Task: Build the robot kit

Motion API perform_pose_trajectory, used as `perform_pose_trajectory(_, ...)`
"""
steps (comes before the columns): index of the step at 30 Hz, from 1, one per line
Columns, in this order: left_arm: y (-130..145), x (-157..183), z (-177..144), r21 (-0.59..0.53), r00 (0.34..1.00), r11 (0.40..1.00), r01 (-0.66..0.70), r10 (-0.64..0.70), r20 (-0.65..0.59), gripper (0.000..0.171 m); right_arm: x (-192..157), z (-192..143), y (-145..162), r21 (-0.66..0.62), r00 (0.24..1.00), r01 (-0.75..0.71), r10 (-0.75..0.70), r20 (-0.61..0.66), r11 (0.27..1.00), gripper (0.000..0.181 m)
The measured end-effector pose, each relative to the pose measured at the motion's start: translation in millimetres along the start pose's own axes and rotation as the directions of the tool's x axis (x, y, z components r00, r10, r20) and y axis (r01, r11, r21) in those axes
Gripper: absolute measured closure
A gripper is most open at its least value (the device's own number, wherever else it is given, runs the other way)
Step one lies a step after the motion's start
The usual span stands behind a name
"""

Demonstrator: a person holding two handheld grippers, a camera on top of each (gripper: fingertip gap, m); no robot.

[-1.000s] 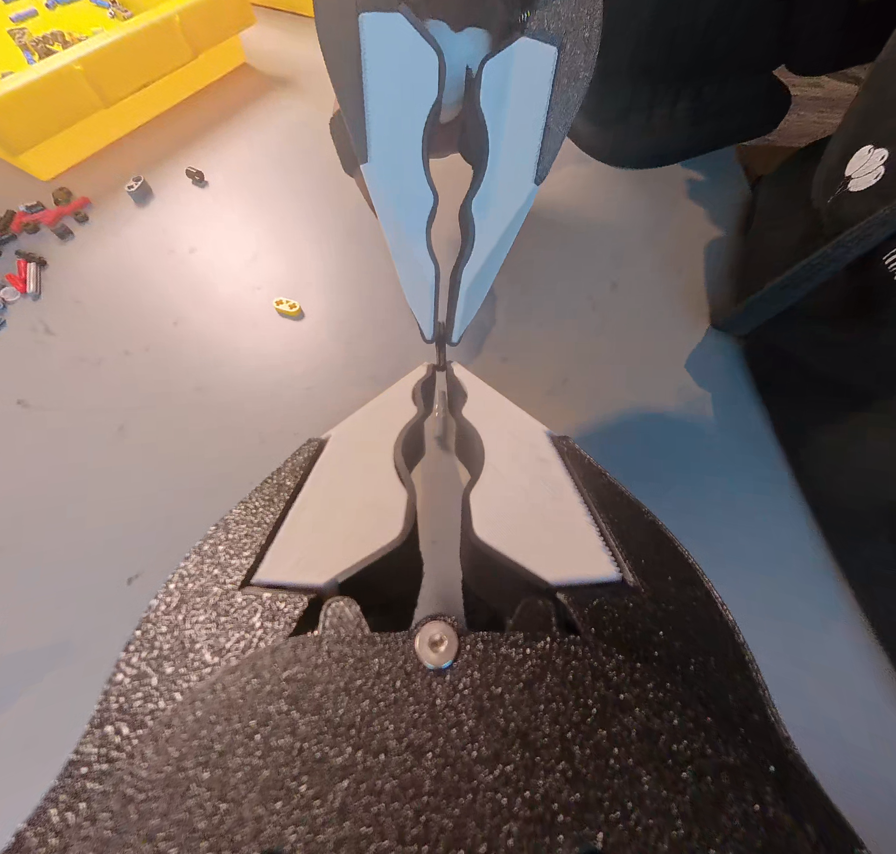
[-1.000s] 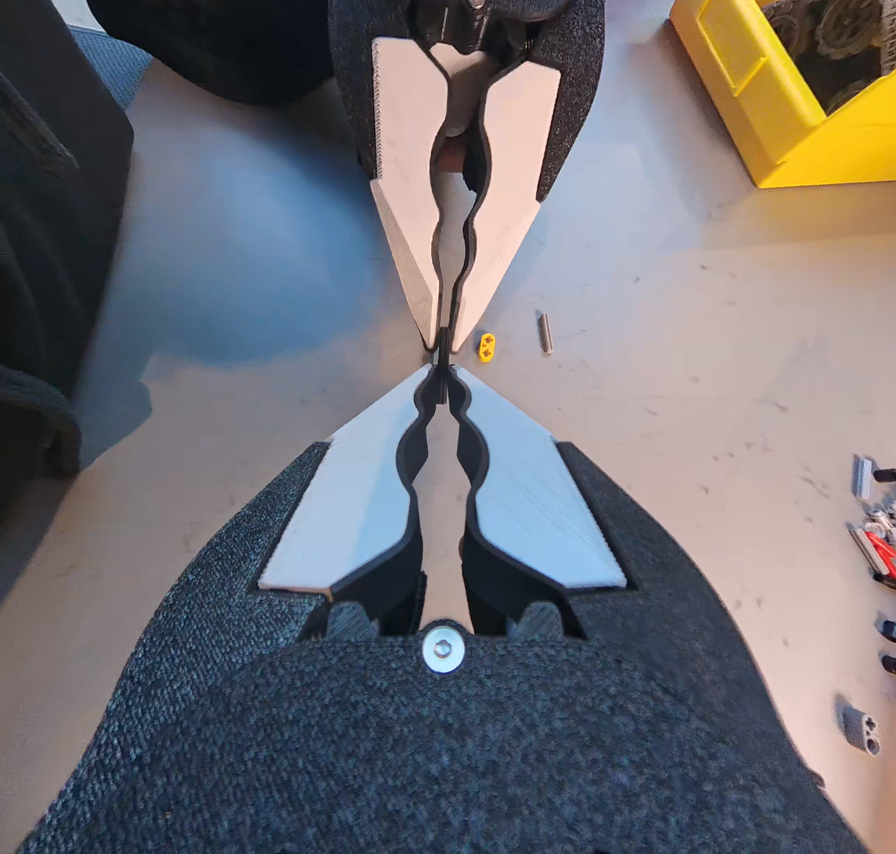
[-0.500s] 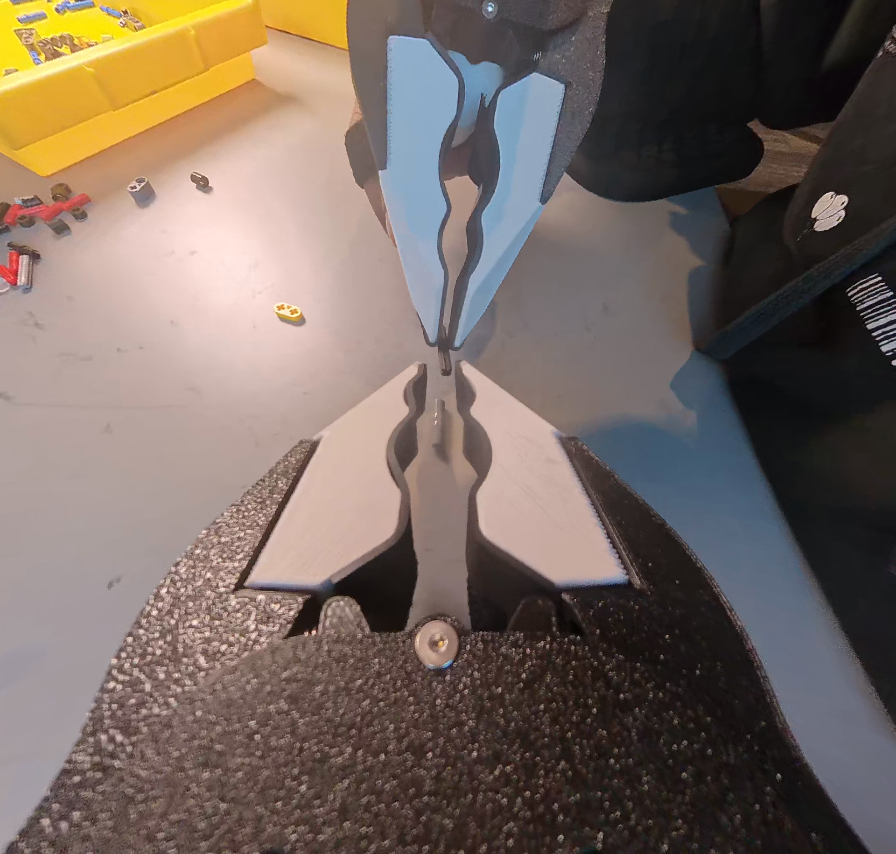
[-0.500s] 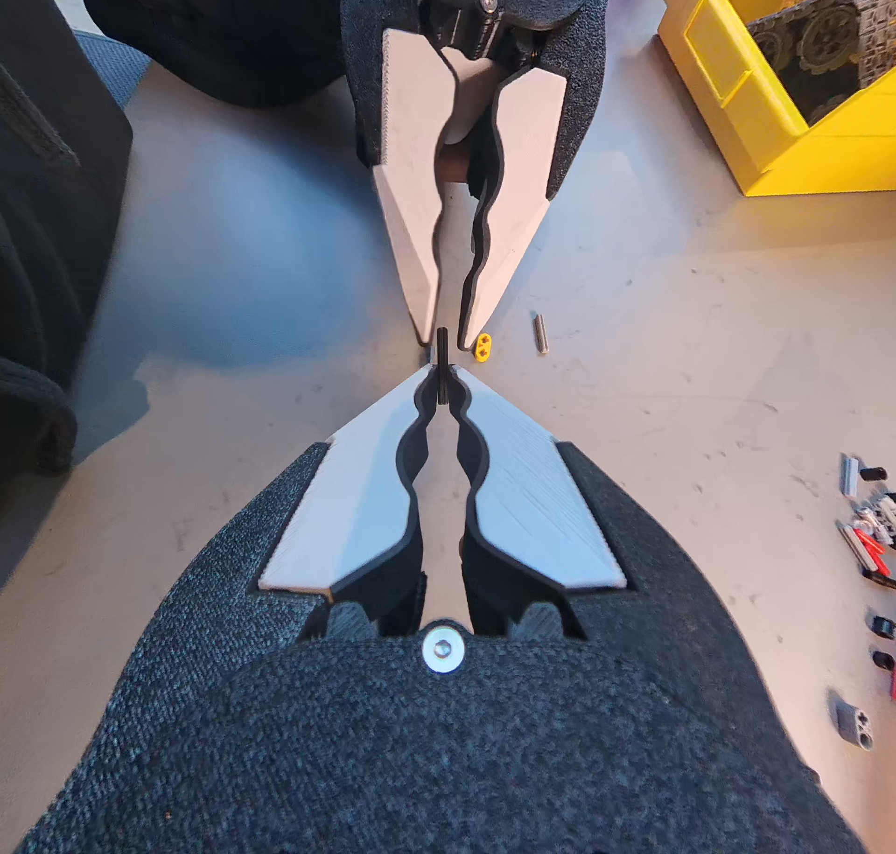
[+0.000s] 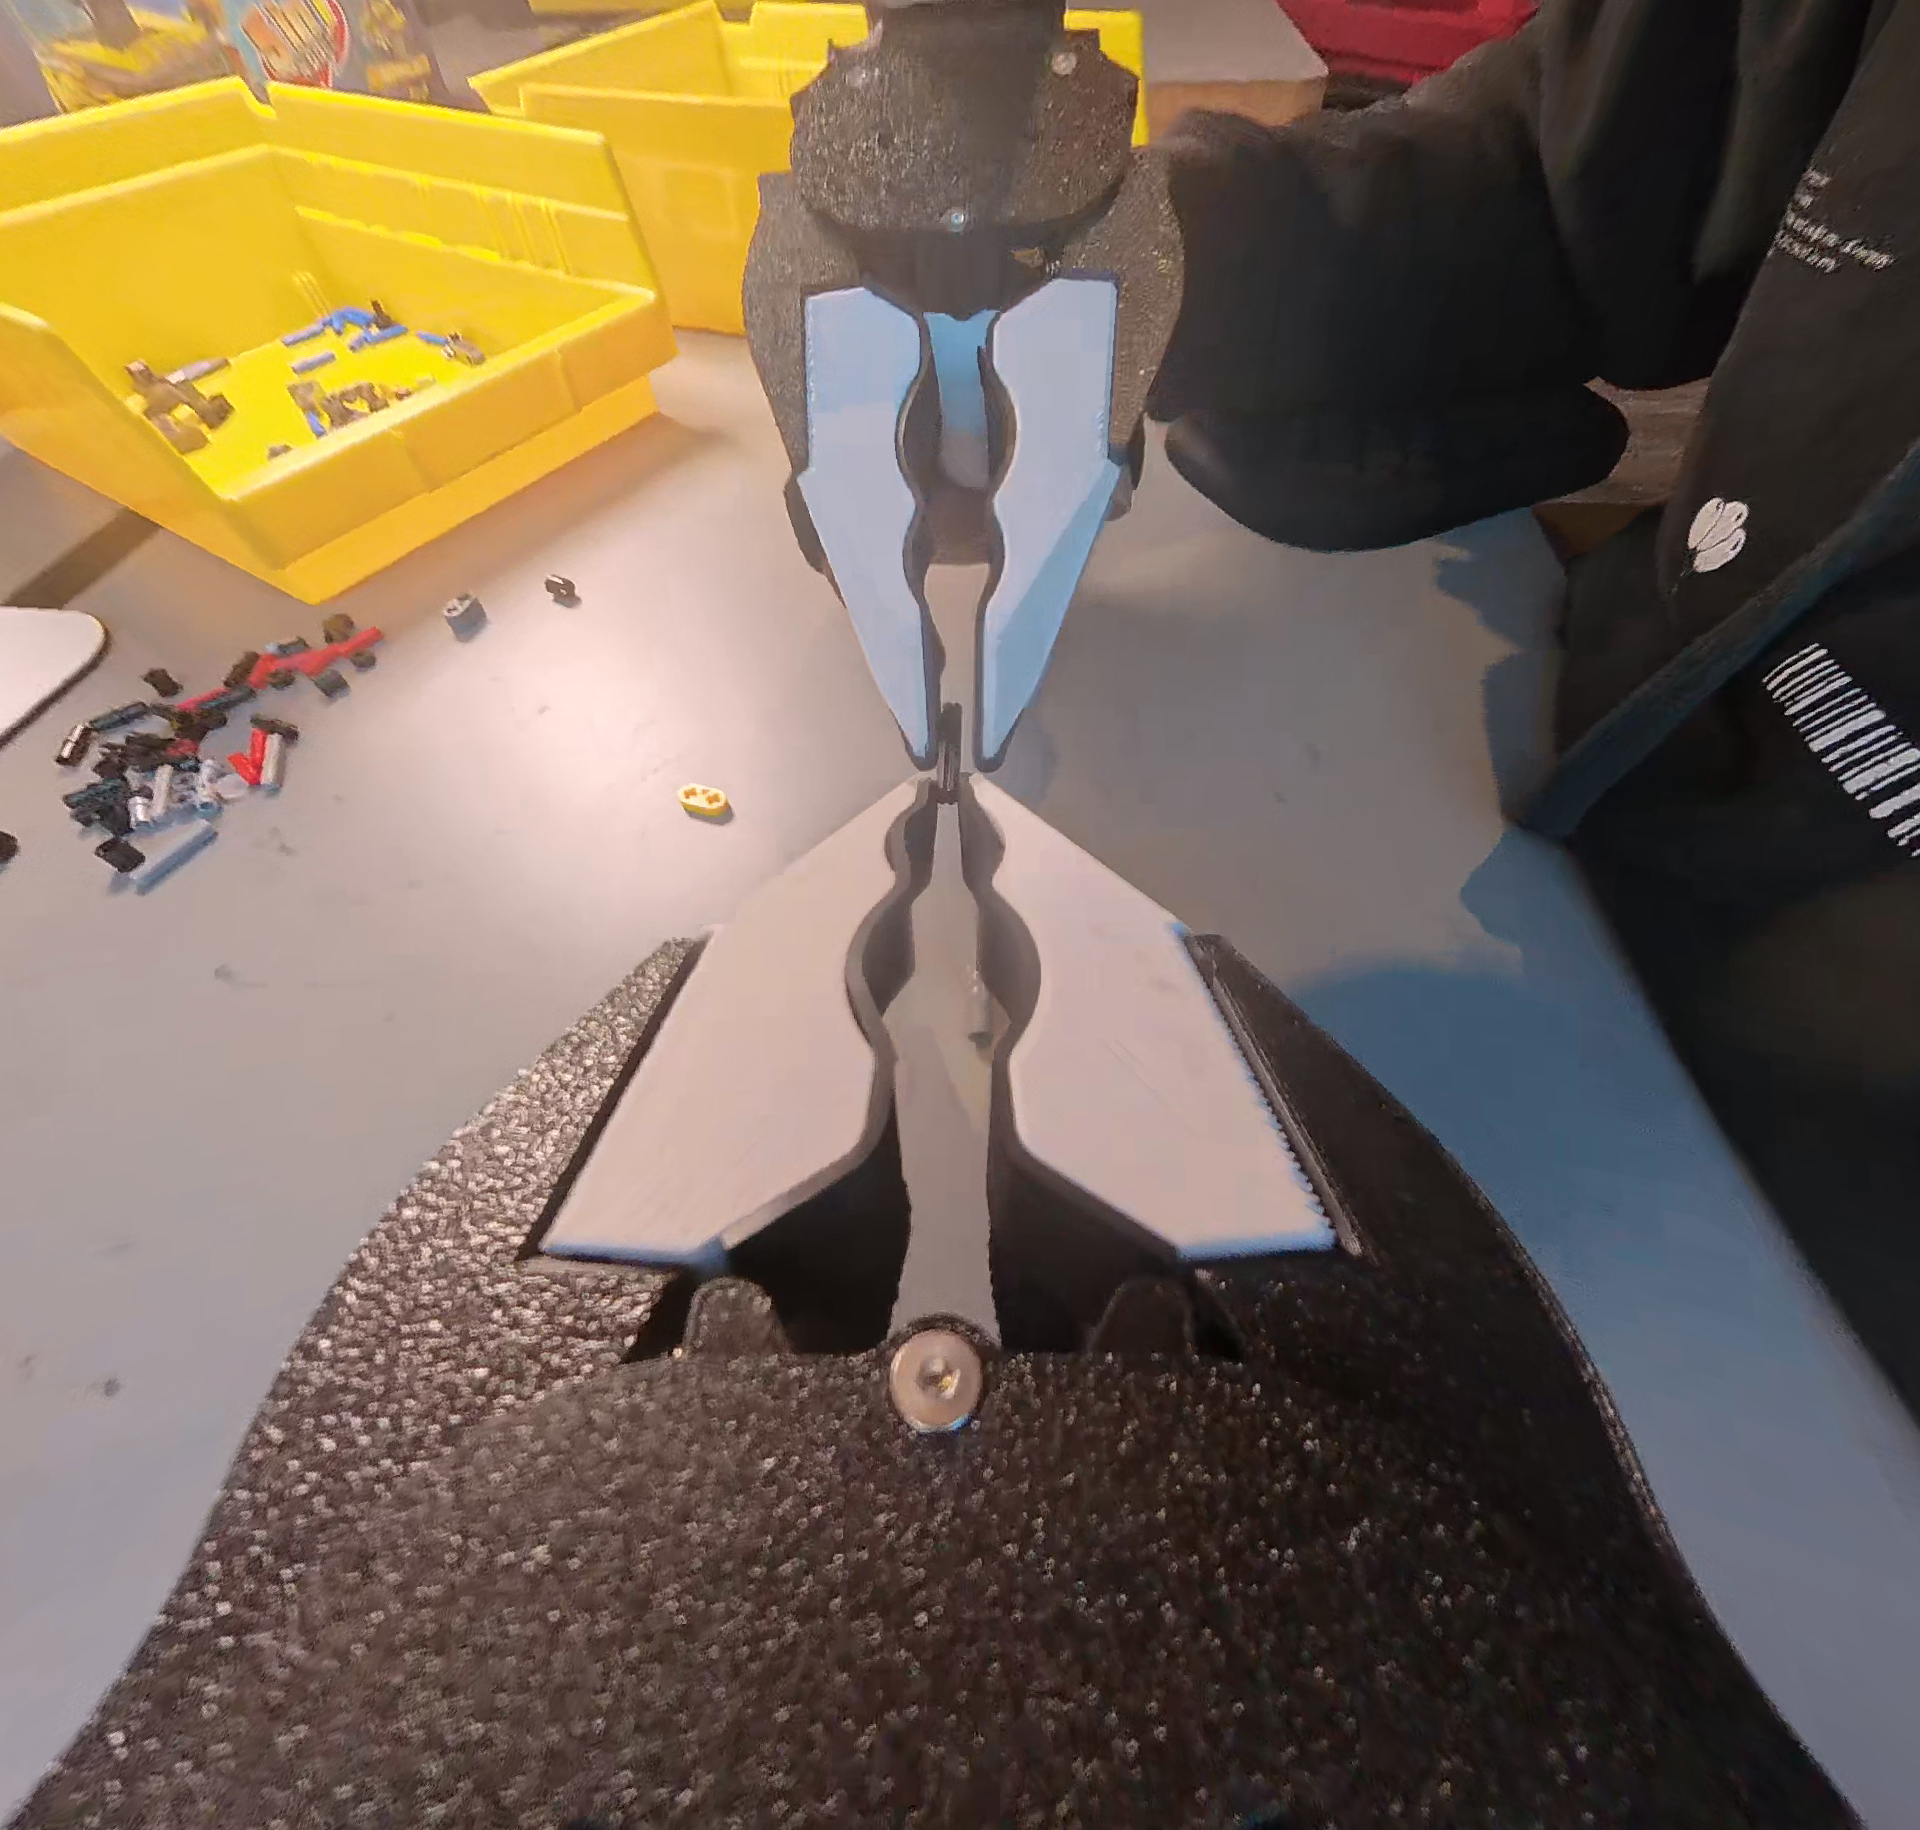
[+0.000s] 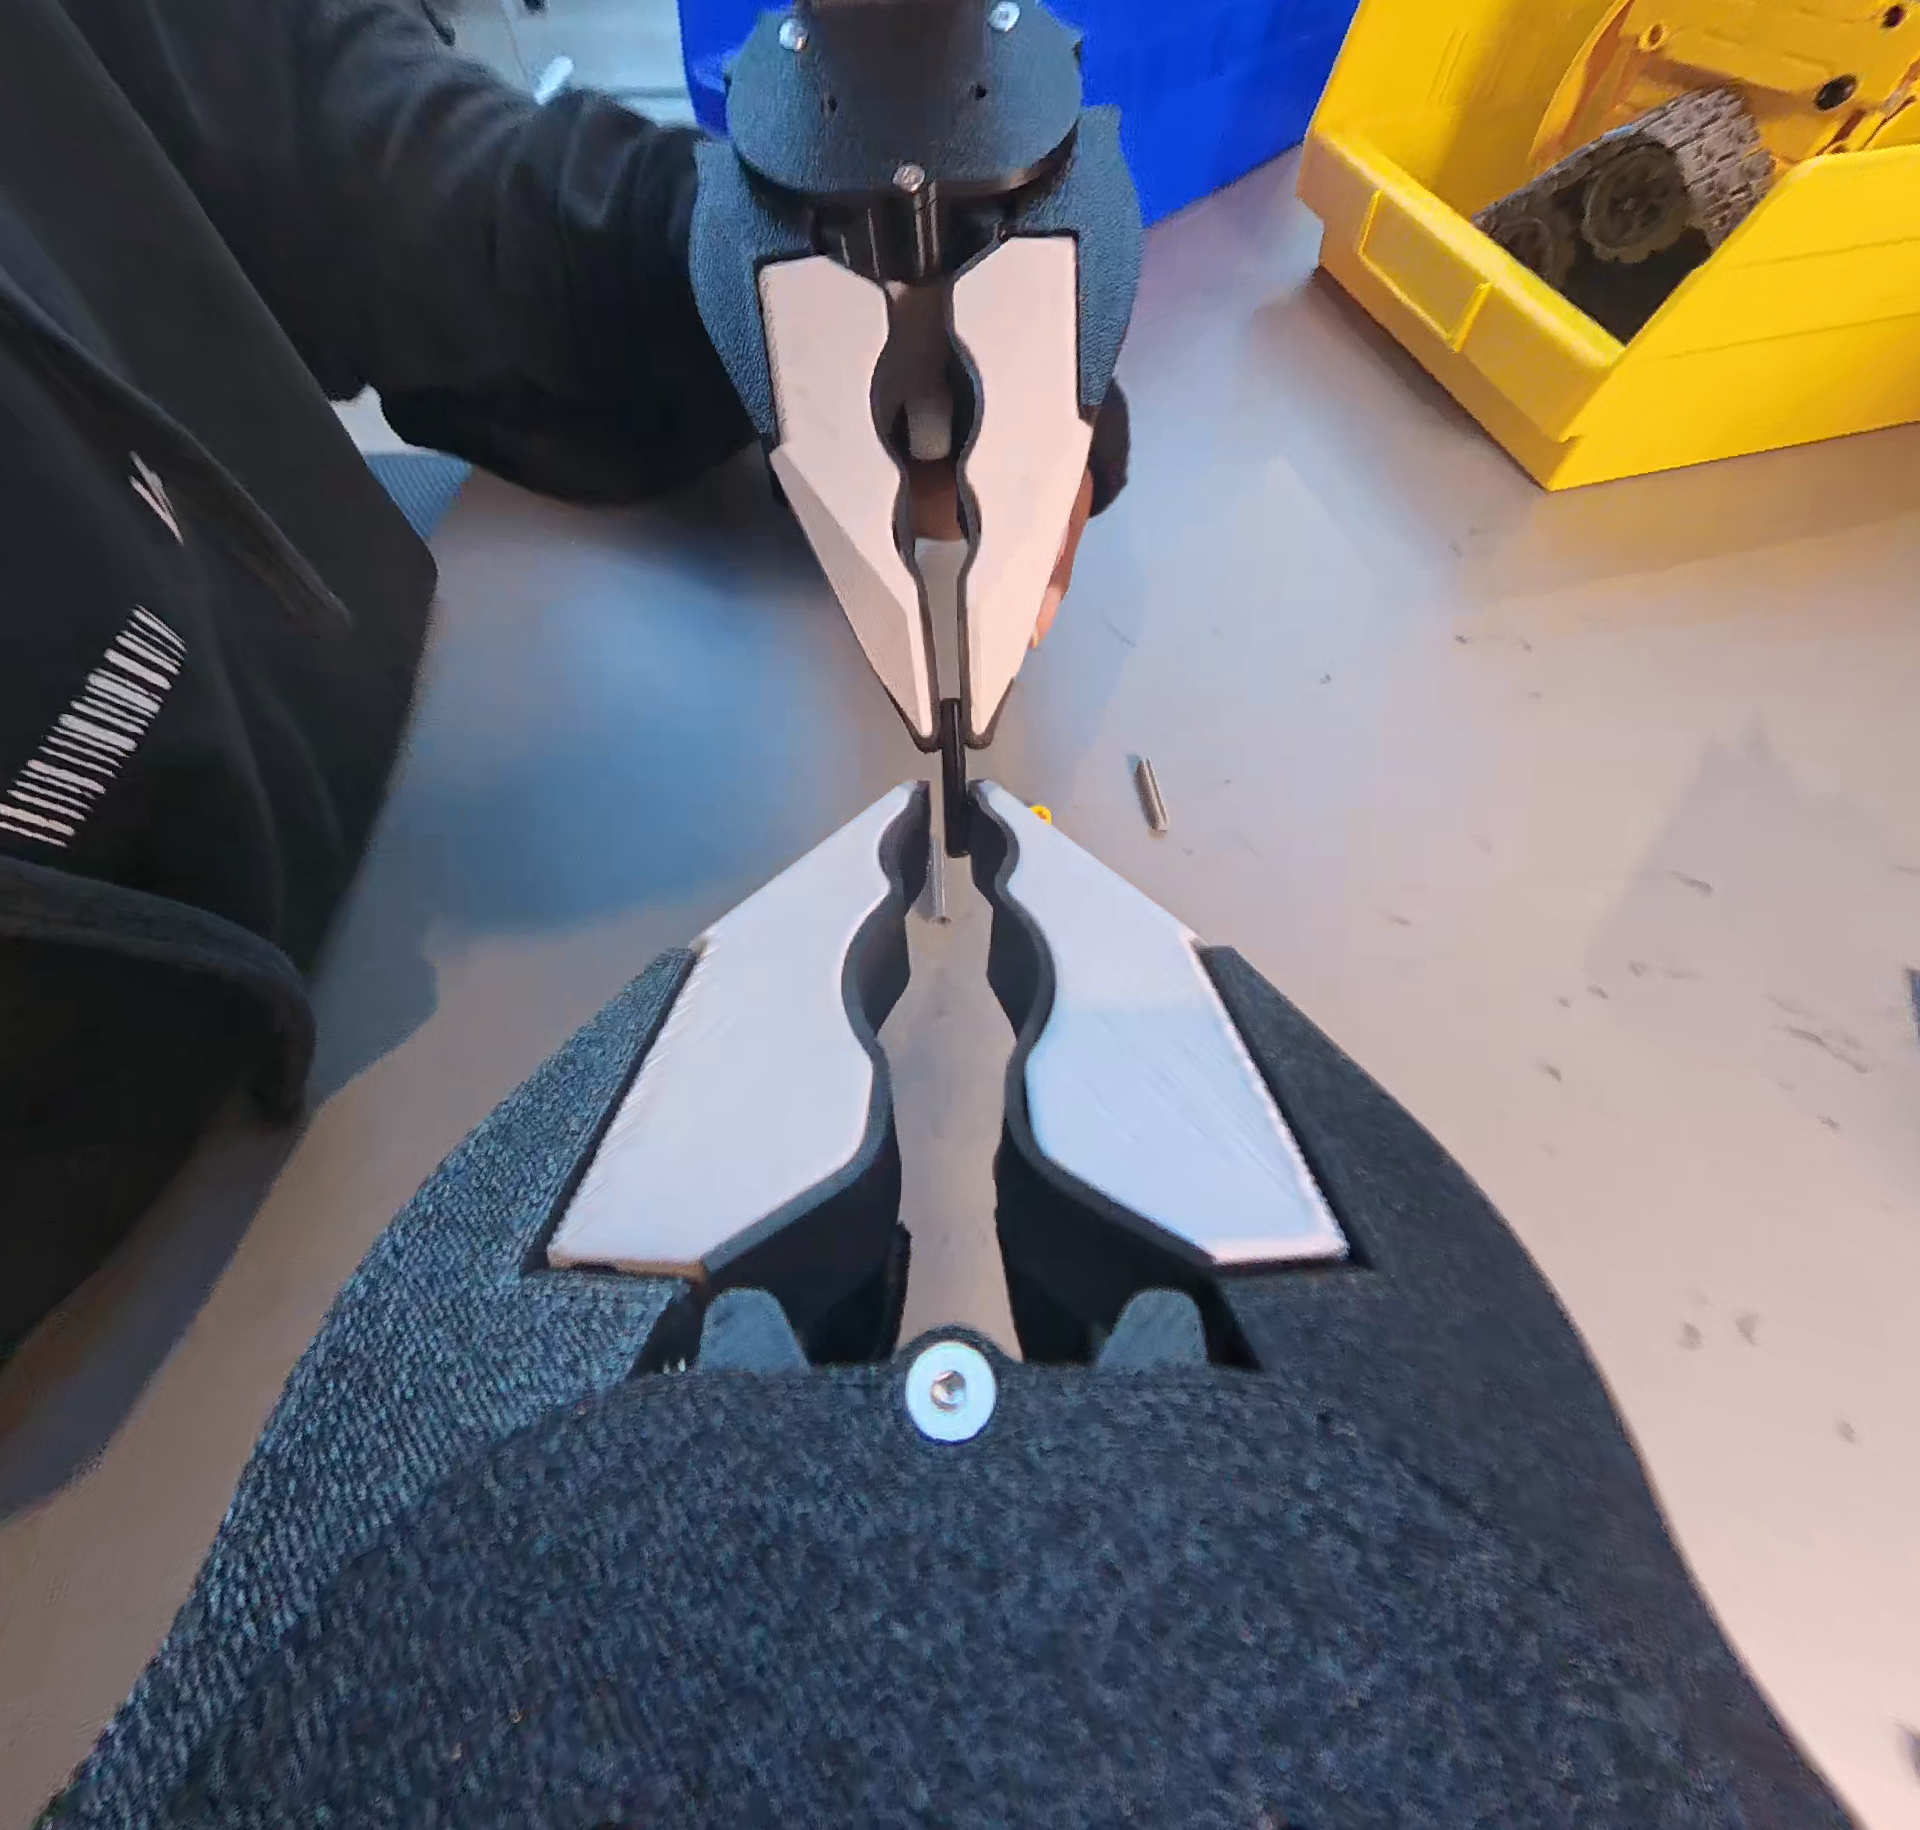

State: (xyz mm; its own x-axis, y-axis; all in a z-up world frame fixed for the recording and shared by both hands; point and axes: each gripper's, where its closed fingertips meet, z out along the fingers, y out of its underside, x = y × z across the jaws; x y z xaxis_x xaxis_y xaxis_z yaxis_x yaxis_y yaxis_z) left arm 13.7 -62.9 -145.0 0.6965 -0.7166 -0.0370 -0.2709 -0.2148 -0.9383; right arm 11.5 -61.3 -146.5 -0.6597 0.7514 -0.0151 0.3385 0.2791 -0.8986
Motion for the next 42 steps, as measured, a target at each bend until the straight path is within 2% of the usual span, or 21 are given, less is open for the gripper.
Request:
perform_pose_trajectory(12,-21,-3,-7,0.114,0.996,0.991,-0.071,0.064,0.062,0.168,2,-12,-23,0.173,0.989,-0.137,0.125,0.078,0.975,0.176)
perform_pose_trajectory(16,-20,-6,-5,0.101,0.996,0.994,-0.048,0.040,0.078,0.168,6,-12,-20,0.165,0.994,-0.108,0.101,0.049,0.980,0.177)
perform_pose_trajectory(19,-5,-13,-5,0.025,0.995,1.000,-0.009,0.006,0.095,0.160,11,-14,-8,0.106,0.998,-0.069,0.069,0.006,0.992,0.177)
perform_pose_trajectory(21,11,-9,-3,-0.066,0.998,0.998,0.017,-0.013,0.058,0.158,13,-17,5,0.053,0.998,-0.050,0.051,-0.022,0.997,0.177)
perform_pose_trajectory(26,53,8,13,-0.295,1.000,0.955,0.009,-0.015,-0.018,0.150,1,-19,32,-0.023,0.998,-0.039,0.038,-0.057,0.999,0.177)
perform_pose_trajectory(32,67,6,18,-0.381,1.000,0.925,-0.006,-0.001,-0.017,0.161,0,-15,38,-0.069,0.998,-0.002,-0.003,-0.070,0.998,0.177)
perform_pose_trajectory(36,67,4,18,-0.389,0.998,0.920,-0.054,0.056,-0.008,0.167,0,-10,43,-0.101,0.996,0.027,-0.035,-0.079,0.995,0.177)
perform_pose_trajectory(38,63,5,19,-0.359,0.999,0.932,-0.050,0.048,-0.013,0.167,-1,-6,45,-0.122,0.994,0.056,-0.066,-0.083,0.991,0.177)
perform_pose_trajectory(42,31,4,14,-0.189,1.000,0.982,0.007,-0.011,-0.020,0.166,-3,-1,41,-0.124,0.990,0.092,-0.104,-0.096,0.988,0.178)
